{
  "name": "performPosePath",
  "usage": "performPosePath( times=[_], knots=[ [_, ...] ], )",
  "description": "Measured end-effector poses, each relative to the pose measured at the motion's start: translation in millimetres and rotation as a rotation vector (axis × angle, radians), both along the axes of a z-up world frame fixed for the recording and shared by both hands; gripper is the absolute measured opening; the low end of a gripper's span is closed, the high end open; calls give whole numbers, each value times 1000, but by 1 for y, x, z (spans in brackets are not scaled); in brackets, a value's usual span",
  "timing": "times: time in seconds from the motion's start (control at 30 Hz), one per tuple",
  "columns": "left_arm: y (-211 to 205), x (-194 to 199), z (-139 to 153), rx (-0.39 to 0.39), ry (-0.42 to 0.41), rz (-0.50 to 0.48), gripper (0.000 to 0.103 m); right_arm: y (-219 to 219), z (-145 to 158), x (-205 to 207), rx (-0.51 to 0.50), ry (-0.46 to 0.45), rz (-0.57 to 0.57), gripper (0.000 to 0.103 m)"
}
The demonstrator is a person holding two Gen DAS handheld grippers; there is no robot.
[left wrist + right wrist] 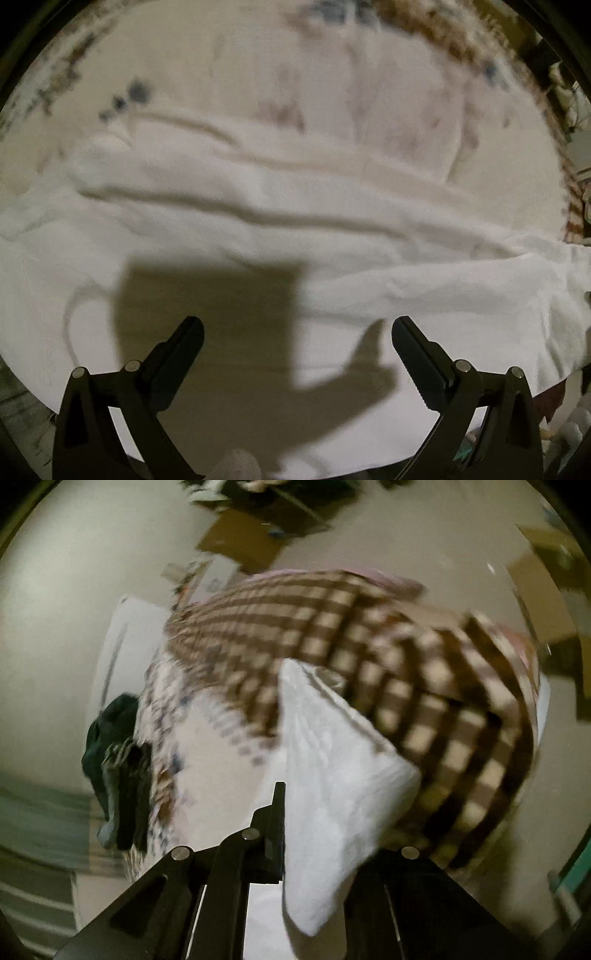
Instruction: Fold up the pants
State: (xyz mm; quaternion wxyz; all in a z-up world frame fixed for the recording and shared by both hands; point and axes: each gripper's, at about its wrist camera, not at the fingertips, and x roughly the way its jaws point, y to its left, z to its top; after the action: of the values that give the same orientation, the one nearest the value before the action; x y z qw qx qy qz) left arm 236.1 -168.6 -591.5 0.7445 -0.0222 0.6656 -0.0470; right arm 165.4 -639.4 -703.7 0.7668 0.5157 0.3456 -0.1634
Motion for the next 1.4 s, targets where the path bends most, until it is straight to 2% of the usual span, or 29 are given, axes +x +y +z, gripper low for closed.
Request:
performPosePath(
  times=[0.17,0.33,0.43,0.53,0.67,0.73,0.83,0.9,0.93,1.0,1.03,1.1,1.13,1.2,1.27,1.33,1.4],
  knots=[
    [34,-9,49,-55,-107,71,103,57,67,13,-91,-41,127,9],
    [106,-30,80,-78,-164,200,103,135,99,25,-132,-63,272,9],
    [146,-44,84,-77,-181,276,103,209,87,40,-121,-65,395,9],
    [205,-71,77,-50,-179,347,103,281,57,55,-71,-41,491,9],
    [263,-104,56,-31,-132,441,103,377,15,69,-102,21,647,9],
    [282,-114,50,-11,-119,464,103,417,-6,76,-135,79,726,9],
    [312,-130,42,13,-110,498,103,474,-37,83,-195,225,804,34],
    [326,-136,40,23,-106,519,103,510,-39,82,-209,243,888,59],
    [334,-139,39,26,-102,537,103,518,-35,81,-197,224,922,60],
    [349,-146,37,25,-92,582,103,525,-27,79,3,163,993,60],
    [357,-150,36,18,-88,606,103,522,-21,76,34,151,986,60],
    [374,-158,32,-1,-85,668,103,506,-3,72,14,123,924,61],
    [380,-162,30,-12,-85,699,103,493,2,72,-13,138,875,61],
    [391,-167,22,-37,-74,758,103,472,-2,76,-63,227,795,61],
    [408,-174,8,-88,-69,862,103,457,-24,81,-144,381,761,61],
    [421,-178,-4,-158,-79,955,103,457,-48,92,-179,483,809,61],
    [432,-179,-22,-265,-94,1040,103,459,-58,92,-204,496,826,62]
  ],
)
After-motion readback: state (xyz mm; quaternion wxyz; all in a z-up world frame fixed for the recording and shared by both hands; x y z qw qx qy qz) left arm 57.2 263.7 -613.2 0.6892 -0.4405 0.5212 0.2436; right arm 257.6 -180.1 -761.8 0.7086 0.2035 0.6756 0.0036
